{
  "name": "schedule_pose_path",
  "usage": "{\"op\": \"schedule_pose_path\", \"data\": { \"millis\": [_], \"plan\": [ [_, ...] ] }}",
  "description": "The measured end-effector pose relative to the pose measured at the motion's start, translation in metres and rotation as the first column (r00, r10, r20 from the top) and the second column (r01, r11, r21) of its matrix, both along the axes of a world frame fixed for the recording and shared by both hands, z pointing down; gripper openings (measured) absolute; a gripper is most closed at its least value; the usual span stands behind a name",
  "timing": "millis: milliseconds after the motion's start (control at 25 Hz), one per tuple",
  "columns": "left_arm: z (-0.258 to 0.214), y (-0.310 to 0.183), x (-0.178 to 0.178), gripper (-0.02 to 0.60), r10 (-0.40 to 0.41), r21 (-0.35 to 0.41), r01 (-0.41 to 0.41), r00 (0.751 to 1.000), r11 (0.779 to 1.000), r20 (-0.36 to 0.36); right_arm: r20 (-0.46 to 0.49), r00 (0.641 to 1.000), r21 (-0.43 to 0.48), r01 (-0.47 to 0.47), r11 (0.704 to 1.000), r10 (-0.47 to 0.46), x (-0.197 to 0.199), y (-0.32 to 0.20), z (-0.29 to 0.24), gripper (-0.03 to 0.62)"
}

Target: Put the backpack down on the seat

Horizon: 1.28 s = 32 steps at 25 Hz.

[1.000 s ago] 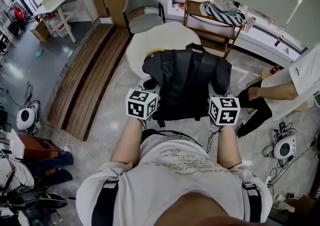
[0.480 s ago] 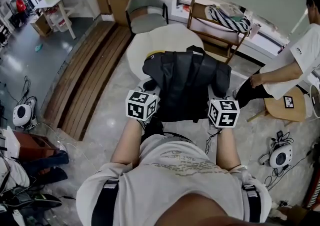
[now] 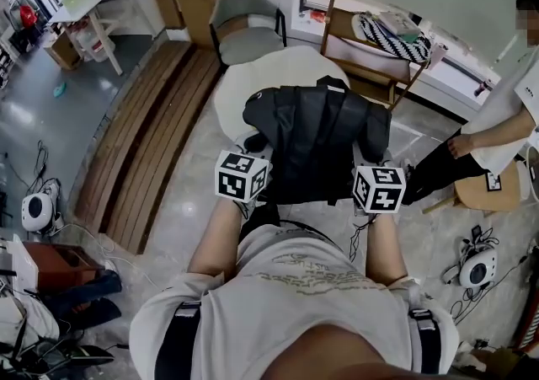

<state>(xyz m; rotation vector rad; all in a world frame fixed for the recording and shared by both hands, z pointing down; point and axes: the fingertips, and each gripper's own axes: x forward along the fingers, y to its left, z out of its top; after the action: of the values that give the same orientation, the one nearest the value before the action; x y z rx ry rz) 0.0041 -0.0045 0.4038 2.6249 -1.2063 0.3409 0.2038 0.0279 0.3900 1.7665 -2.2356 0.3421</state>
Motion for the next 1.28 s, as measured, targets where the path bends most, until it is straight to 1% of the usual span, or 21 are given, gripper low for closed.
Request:
{"op": "schedule_pose_path", "data": {
  "millis": [200, 640, 840, 1080, 1280],
  "plan": [
    [0.005, -0.054, -0.016, 0.028, 0.004, -0.017, -0.003, 1.000, 1.000, 0.012, 0.007, 1.000, -0.019, -0.006, 1.000, 0.006, -0.016, -0.052, 0.005, 0.054],
    [0.004, -0.159, -0.053, 0.028, 0.023, -0.064, -0.023, 1.000, 0.998, -0.001, 0.001, 1.000, -0.068, -0.015, 0.998, 0.015, -0.054, -0.157, 0.002, 0.055],
    [0.004, -0.204, -0.071, 0.028, 0.029, -0.064, -0.029, 1.000, 0.998, 0.000, 0.006, 1.000, -0.069, -0.016, 0.997, 0.017, -0.072, -0.199, 0.003, 0.055],
    [0.006, -0.247, -0.073, 0.028, 0.051, -0.073, -0.051, 0.999, 0.996, -0.003, 0.005, 1.000, -0.064, -0.017, 0.998, 0.018, -0.075, -0.236, 0.002, 0.055],
    [0.015, -0.261, -0.062, 0.028, 0.053, -0.093, -0.052, 0.999, 0.994, 0.005, 0.012, 1.000, -0.083, -0.024, 0.996, 0.025, -0.064, -0.249, 0.011, 0.055]
  ]
}}
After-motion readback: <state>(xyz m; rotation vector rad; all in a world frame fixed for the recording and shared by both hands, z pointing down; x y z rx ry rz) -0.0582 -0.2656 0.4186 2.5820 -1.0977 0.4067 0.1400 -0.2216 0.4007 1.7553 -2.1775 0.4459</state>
